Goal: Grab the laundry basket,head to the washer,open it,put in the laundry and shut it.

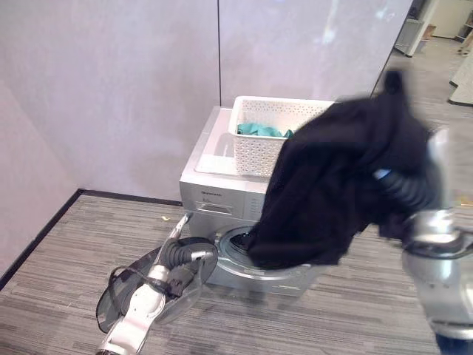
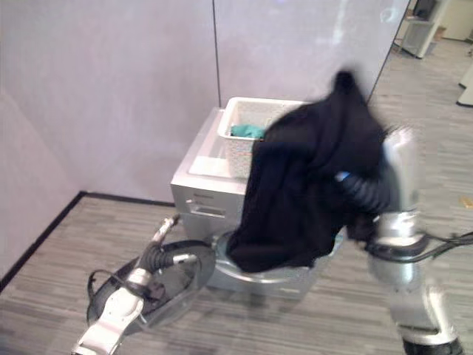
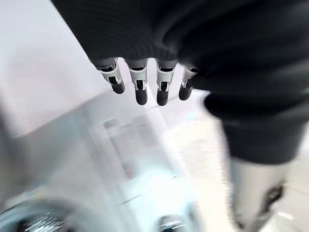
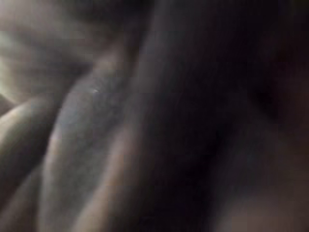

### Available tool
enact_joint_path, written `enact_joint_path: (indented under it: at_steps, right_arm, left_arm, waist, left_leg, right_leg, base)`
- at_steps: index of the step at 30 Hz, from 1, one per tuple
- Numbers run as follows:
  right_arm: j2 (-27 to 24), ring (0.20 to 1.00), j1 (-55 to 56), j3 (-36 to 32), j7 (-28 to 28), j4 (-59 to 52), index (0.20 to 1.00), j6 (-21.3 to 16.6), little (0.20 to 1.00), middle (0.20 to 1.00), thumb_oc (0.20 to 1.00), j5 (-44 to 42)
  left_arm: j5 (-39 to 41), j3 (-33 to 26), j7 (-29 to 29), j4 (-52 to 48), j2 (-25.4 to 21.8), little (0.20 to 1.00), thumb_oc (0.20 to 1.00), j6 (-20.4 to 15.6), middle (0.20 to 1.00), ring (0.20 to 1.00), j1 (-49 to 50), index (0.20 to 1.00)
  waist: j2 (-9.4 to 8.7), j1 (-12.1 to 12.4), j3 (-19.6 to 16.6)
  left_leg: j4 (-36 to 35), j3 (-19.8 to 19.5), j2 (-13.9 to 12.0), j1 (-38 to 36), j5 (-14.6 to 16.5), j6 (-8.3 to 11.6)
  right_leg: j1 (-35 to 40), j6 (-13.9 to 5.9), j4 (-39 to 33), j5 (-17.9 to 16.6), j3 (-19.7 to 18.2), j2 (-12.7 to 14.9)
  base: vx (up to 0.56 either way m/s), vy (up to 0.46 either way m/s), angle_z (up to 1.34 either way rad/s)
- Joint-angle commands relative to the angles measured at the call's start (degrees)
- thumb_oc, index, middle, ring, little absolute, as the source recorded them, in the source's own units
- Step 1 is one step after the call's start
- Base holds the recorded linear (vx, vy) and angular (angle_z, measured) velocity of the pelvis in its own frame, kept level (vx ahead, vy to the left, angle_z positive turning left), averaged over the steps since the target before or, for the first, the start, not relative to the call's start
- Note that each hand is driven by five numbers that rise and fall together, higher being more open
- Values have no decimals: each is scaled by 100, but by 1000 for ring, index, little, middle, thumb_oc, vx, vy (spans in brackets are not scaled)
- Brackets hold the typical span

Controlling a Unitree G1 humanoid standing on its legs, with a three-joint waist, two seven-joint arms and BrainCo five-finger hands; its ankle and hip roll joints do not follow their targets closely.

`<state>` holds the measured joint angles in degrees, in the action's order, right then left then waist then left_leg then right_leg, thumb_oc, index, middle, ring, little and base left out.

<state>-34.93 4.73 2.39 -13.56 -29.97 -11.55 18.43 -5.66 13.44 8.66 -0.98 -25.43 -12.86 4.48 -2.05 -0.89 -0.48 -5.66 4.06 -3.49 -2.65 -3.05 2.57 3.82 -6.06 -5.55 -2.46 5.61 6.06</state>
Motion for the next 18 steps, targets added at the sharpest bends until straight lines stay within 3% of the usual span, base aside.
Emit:
enact_joint_path:
  at_steps: [1,6,9,14,18]
  right_arm:
    - [-109,200,-563,-44,587,-48,200,-357,200,200,200,-925]
    - [-61,200,-735,446,800,131,200,-204,200,200,200,-1232]
    - [90,200,-1191,982,894,254,200,50,200,200,200,-1541]
    - [246,200,-1516,1267,770,336,200,251,200,200,200,-1585]
    - [416,200,-1714,1448,650,429,200,320,200,200,200,-1534]
  left_arm:
    - [-284,-291,124,4,-312,1000,1000,-179,1000,1000,-664,1000]
    - [769,-99,-105,210,-108,1000,1000,18,1000,1000,-1092,1000]
    - [1896,775,-586,1007,149,1000,1000,589,1000,1000,-1964,1000]
    - [2317,1585,-824,1831,583,1000,1000,1016,1000,1000,-2633,1000]
    - [2073,1975,-736,2340,1015,1000,1000,1071,1000,1000,-2940,1000]
  waist:
    - [-100,41,34]
    - [-53,34,65]
    - [60,-48,57]
    - [132,-134,62]
    - [151,-169,87]
  left_leg:
    - [66,-194,-125,111,373,48]
    - [66,-205,-121,113,332,54]
    - [66,-203,-116,108,300,61]
    - [66,-221,-116,129,281,62]
    - [66,-206,-121,96,290,59]
  right_leg:
    - [157,-141,55,380,65,223]
    - [186,-131,55,372,93,232]
    - [218,-121,59,377,157,238]
    - [222,-118,60,383,211,244]
    - [229,-117,62,402,199,241]
  base:
    - [0,0,0]
    - [0,0,0]
    - [0,0,0]
    - [3,1,9]
    - [0,0,0]
